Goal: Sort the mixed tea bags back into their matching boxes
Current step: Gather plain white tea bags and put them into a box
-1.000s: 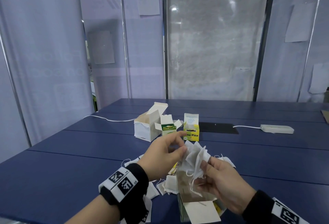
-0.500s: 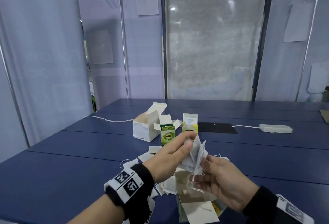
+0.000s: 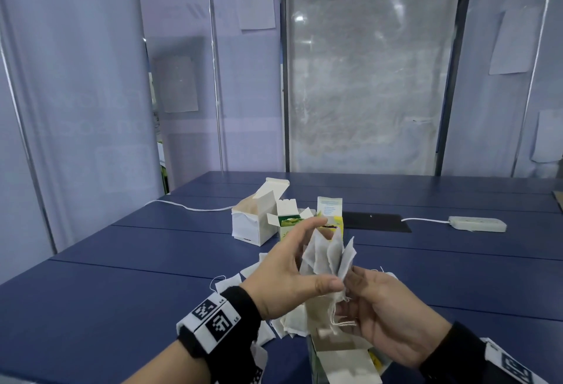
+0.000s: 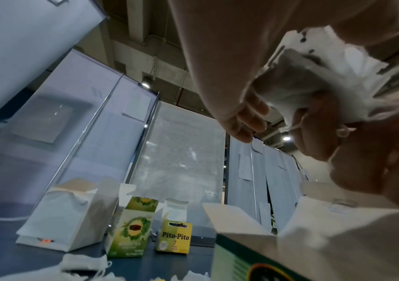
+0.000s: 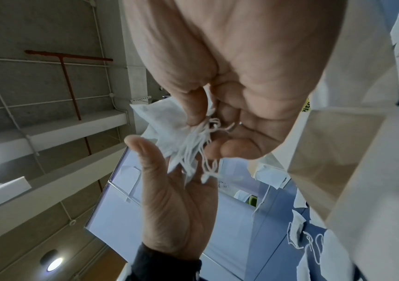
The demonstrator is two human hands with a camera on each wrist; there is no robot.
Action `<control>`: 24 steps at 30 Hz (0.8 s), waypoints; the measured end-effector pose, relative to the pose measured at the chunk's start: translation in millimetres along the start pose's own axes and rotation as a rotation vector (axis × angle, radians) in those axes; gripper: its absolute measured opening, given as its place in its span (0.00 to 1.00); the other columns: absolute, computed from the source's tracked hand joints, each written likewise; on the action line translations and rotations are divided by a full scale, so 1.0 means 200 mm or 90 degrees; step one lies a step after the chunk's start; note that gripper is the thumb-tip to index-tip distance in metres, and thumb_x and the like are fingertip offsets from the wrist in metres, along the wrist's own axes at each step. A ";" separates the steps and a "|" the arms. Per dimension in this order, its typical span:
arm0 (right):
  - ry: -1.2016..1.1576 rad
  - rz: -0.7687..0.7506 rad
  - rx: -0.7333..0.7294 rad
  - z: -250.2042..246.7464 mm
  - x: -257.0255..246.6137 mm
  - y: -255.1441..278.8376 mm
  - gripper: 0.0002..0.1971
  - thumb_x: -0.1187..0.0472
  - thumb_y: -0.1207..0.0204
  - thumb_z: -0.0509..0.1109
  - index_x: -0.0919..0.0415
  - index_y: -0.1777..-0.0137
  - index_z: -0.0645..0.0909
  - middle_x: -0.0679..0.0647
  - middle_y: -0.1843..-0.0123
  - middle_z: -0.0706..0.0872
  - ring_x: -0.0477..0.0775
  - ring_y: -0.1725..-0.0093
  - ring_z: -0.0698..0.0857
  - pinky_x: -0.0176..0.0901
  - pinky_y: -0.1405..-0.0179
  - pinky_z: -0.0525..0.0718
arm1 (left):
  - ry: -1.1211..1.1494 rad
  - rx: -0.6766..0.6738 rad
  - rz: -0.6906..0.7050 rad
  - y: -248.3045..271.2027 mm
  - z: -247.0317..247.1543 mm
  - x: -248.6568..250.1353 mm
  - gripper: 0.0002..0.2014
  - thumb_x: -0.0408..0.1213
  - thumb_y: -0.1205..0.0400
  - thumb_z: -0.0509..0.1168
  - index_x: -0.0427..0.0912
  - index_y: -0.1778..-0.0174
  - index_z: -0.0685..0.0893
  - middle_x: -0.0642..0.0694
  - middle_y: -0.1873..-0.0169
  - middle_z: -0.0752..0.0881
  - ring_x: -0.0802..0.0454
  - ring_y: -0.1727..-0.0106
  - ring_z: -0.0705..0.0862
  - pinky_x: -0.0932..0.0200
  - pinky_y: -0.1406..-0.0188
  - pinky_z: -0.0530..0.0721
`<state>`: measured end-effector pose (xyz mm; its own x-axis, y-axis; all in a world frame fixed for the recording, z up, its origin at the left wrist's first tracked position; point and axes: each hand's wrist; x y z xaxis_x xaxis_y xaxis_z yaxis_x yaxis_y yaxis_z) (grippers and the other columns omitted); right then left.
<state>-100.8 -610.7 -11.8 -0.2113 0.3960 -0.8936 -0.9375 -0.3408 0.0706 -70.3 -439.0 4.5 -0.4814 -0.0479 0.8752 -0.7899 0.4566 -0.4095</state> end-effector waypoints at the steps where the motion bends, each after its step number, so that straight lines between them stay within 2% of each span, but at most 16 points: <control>1: 0.007 0.002 0.003 0.00 0.01 0.00 0.16 0.56 0.25 0.67 0.67 0.44 0.83 0.61 0.62 0.84 0.54 0.72 0.82 0.44 0.74 0.82 | 0.011 0.012 0.003 0.00 0.01 0.00 0.43 0.41 0.37 0.80 0.56 0.27 0.69 0.51 0.35 0.81 0.51 0.35 0.82 0.52 0.34 0.81; 3: 0.011 0.005 0.014 0.00 0.02 0.00 0.14 0.58 0.22 0.66 0.68 0.44 0.82 0.62 0.61 0.84 0.54 0.74 0.81 0.43 0.76 0.81 | 0.024 0.027 0.009 0.00 0.04 0.00 0.43 0.41 0.37 0.80 0.57 0.27 0.70 0.47 0.33 0.80 0.48 0.33 0.81 0.46 0.30 0.78; 6: 0.018 0.014 0.036 -0.01 0.03 -0.02 0.10 0.63 0.18 0.63 0.69 0.42 0.78 0.65 0.56 0.81 0.53 0.74 0.81 0.42 0.77 0.80 | 0.026 0.037 0.022 0.00 0.07 -0.01 0.41 0.37 0.38 0.81 0.53 0.28 0.73 0.50 0.32 0.79 0.49 0.30 0.79 0.43 0.27 0.75; 9: 0.024 0.030 0.051 -0.02 0.04 -0.03 0.05 0.68 0.16 0.58 0.67 0.47 0.75 0.66 0.56 0.80 0.54 0.74 0.81 0.44 0.75 0.78 | -0.011 0.058 0.040 -0.01 0.08 -0.02 0.38 0.34 0.40 0.83 0.52 0.33 0.79 0.50 0.36 0.82 0.50 0.31 0.79 0.47 0.28 0.76; 11: 0.025 0.030 0.060 -0.02 0.04 -0.02 0.09 0.70 0.17 0.57 0.65 0.58 0.76 0.65 0.59 0.81 0.55 0.74 0.81 0.45 0.75 0.78 | -0.017 0.077 0.047 -0.01 0.08 -0.02 0.34 0.34 0.42 0.84 0.56 0.40 0.83 0.47 0.43 0.85 0.53 0.38 0.82 0.54 0.34 0.80; 13: 0.015 0.025 0.054 -0.02 0.03 -0.02 0.18 0.72 0.18 0.57 0.63 0.68 0.80 0.67 0.60 0.82 0.58 0.73 0.81 0.45 0.75 0.81 | -0.013 0.083 0.049 -0.02 0.08 -0.03 0.32 0.33 0.44 0.84 0.55 0.45 0.85 0.44 0.48 0.86 0.53 0.45 0.84 0.52 0.40 0.84; 15: 0.009 0.025 0.032 -0.02 0.03 -0.02 0.25 0.73 0.19 0.56 0.60 0.74 0.86 0.68 0.58 0.84 0.60 0.72 0.82 0.46 0.76 0.83 | -0.005 0.085 0.050 -0.03 0.08 -0.05 0.31 0.32 0.44 0.85 0.54 0.46 0.85 0.44 0.50 0.86 0.53 0.47 0.84 0.51 0.42 0.84; 17: 0.011 0.030 0.009 -0.02 0.04 -0.02 0.26 0.73 0.20 0.55 0.60 0.73 0.88 0.67 0.59 0.86 0.60 0.72 0.83 0.46 0.76 0.84 | 0.007 0.085 0.056 -0.03 0.07 -0.05 0.34 0.31 0.44 0.85 0.56 0.43 0.84 0.48 0.46 0.86 0.54 0.43 0.84 0.56 0.40 0.83; 20: 0.010 0.028 0.005 -0.02 0.05 -0.04 0.24 0.74 0.22 0.55 0.61 0.71 0.89 0.67 0.59 0.85 0.59 0.71 0.83 0.46 0.73 0.85 | -0.014 0.069 0.058 -0.03 0.06 -0.07 0.40 0.31 0.43 0.85 0.55 0.34 0.80 0.57 0.38 0.83 0.58 0.32 0.79 0.63 0.32 0.77; 22: 0.003 0.035 0.006 -0.02 0.06 -0.06 0.18 0.76 0.26 0.57 0.65 0.65 0.88 0.68 0.58 0.85 0.60 0.70 0.83 0.47 0.73 0.85 | -0.037 0.054 0.066 -0.03 0.05 -0.07 0.36 0.30 0.42 0.84 0.53 0.37 0.83 0.59 0.39 0.83 0.60 0.31 0.77 0.64 0.32 0.75; 23: 0.004 0.044 0.004 -0.01 0.05 -0.06 0.14 0.76 0.31 0.60 0.69 0.60 0.88 0.69 0.57 0.85 0.60 0.70 0.83 0.47 0.73 0.85 | -0.039 0.053 0.073 -0.03 0.05 -0.07 0.33 0.28 0.41 0.84 0.51 0.41 0.84 0.56 0.39 0.84 0.60 0.32 0.78 0.65 0.33 0.75; 24: 0.004 0.051 0.008 -0.02 0.06 -0.07 0.14 0.76 0.35 0.62 0.72 0.54 0.86 0.70 0.56 0.85 0.60 0.70 0.83 0.48 0.73 0.85 | -0.037 0.054 0.074 -0.03 0.04 -0.06 0.31 0.27 0.41 0.84 0.50 0.43 0.85 0.53 0.40 0.85 0.60 0.33 0.79 0.65 0.34 0.76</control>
<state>-90.0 -604.7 -24.5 -0.2838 0.3634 -0.8874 -0.9211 -0.3606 0.1469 -62.8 -448.8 -6.4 -0.5909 -0.0511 0.8052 -0.7556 0.3847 -0.5301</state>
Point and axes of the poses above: each hand's wrist, its own y-axis away from the middle knuckle, its own z-axis out of the palm, x = y × z
